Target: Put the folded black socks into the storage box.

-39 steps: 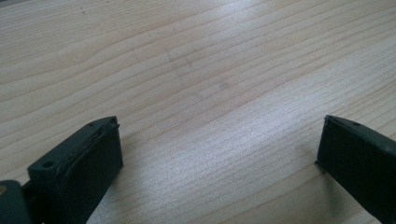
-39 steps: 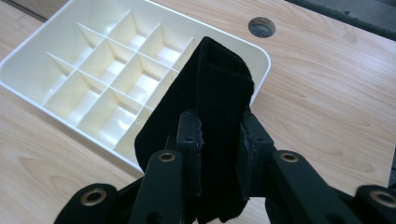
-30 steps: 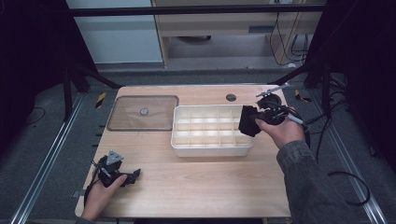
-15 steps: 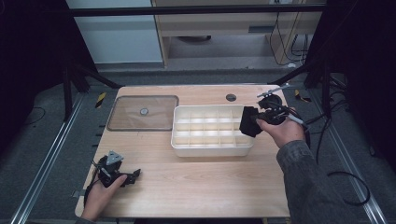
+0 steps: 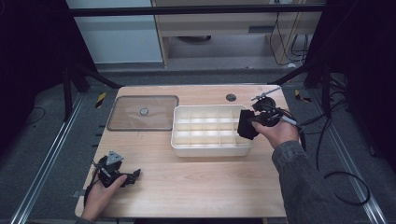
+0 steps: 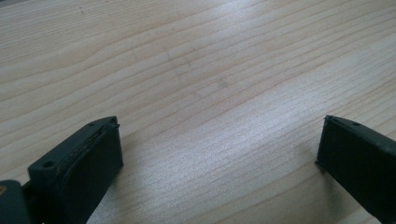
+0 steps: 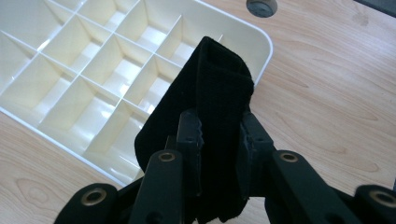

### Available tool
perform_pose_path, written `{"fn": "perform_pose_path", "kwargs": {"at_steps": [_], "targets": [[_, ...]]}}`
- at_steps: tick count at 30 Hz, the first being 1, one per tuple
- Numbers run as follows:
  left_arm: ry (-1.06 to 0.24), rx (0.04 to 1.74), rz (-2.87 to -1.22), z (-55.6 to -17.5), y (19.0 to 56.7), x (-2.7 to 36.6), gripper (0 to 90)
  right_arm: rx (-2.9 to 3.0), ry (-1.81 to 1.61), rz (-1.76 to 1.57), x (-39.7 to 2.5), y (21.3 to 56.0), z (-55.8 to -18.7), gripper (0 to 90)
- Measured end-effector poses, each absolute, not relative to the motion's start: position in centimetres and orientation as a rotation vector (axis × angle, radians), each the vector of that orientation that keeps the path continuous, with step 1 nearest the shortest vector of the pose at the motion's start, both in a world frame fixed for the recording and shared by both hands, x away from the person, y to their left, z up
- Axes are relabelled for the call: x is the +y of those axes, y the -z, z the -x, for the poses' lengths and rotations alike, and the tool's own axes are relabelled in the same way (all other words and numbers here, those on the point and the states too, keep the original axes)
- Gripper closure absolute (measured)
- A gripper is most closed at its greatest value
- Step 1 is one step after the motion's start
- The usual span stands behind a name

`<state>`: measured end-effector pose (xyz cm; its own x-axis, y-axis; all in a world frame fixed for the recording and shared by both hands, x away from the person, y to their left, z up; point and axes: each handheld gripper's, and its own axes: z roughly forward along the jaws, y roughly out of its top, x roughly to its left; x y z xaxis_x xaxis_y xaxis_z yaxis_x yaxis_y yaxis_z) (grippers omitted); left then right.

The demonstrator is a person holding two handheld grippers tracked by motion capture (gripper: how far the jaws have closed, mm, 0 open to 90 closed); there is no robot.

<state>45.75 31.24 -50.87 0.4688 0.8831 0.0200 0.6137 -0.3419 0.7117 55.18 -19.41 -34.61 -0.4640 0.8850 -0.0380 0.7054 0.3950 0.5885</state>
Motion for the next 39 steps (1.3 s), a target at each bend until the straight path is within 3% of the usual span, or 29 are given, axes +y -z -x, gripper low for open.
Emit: {"fn": "perform_pose_path", "kwargs": {"at_steps": [39], "targets": [[-0.537,1.237,-2.074,-45.8,50.9,31.2,0.0,2.371,-0.572,-1.353,-17.7,37.8,-56.6,73.6]]}}
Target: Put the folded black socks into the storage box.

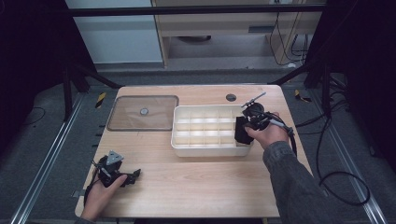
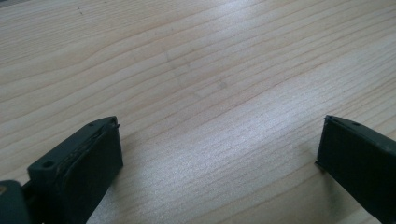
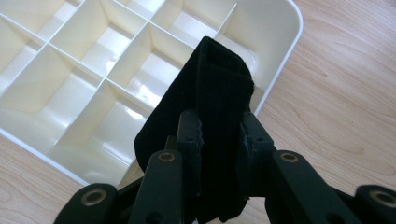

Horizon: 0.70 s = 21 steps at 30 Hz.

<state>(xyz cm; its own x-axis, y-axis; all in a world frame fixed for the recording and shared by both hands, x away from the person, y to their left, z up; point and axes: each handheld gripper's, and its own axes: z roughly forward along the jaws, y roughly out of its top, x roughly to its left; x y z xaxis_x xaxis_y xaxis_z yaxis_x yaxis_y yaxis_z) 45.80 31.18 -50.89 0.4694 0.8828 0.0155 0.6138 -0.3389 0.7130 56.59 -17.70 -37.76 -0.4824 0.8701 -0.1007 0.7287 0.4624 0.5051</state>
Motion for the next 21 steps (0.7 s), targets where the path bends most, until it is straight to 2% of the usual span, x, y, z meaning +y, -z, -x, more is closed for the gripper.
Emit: {"fn": "perform_pose_path", "kwargs": {"at_steps": [21], "targets": [[-0.541,1.236,-2.075,-45.8,50.9,31.2,0.0,2.388,-0.508,-1.318,-17.0,38.9,-56.2,73.5]]}}
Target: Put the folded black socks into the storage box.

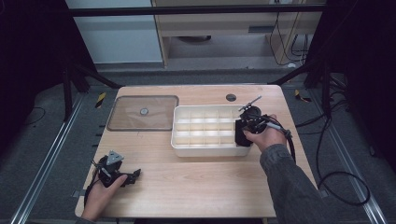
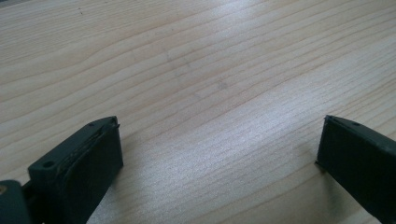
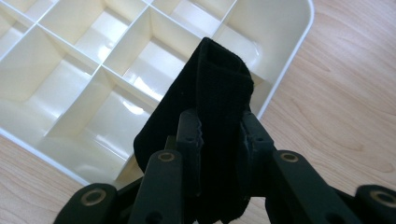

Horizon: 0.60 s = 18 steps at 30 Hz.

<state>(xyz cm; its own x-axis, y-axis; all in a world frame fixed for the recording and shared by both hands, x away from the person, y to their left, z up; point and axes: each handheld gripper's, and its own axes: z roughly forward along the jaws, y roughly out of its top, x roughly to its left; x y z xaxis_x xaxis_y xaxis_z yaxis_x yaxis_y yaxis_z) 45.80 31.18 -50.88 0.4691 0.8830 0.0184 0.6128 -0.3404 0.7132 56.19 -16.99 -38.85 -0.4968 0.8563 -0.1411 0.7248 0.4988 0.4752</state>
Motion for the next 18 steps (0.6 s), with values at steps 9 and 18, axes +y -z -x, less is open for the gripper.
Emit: {"fn": "perform_pose_path", "kwargs": {"at_steps": [9,18], "targets": [[-0.541,1.236,-2.077,-45.80,50.88,31.19,0.0,2.394,-0.496,-1.315,-16.70,39.18,-55.97,73.4],[-0.541,1.235,-2.077,-45.80,50.87,31.20,0.0,2.403,-0.490,-1.306,-16.48,39.27,-55.63,73.4]]}}
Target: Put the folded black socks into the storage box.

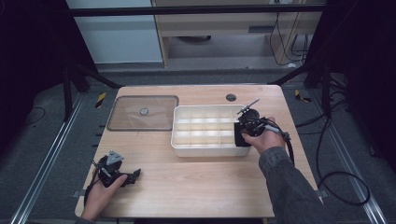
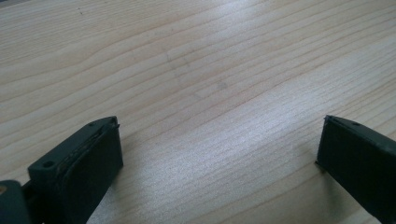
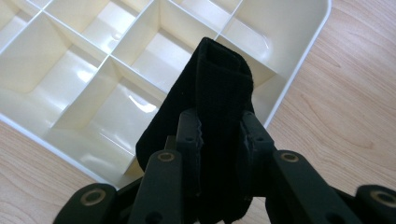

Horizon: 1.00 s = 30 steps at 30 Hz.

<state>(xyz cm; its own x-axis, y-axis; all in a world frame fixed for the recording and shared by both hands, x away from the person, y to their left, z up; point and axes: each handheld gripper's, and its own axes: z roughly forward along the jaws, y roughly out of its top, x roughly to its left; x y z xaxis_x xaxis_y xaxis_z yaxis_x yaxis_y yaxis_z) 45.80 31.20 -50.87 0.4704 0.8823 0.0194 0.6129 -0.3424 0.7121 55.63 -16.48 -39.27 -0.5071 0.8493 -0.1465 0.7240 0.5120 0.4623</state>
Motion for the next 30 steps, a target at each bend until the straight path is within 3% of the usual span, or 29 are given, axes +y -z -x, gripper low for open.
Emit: {"fn": "perform_pose_path", "kwargs": {"at_steps": [23,30], "targets": [[-0.539,1.233,-2.079,-45.8,50.9,31.2,0.0,2.393,-0.543,-1.341,-16.6,39.1,-55.2,68.2],[-0.540,1.231,-2.080,-45.8,50.9,31.2,0.0,2.405,-0.543,-1.343,-16.8,38.7,-54.9,72.6]]}}
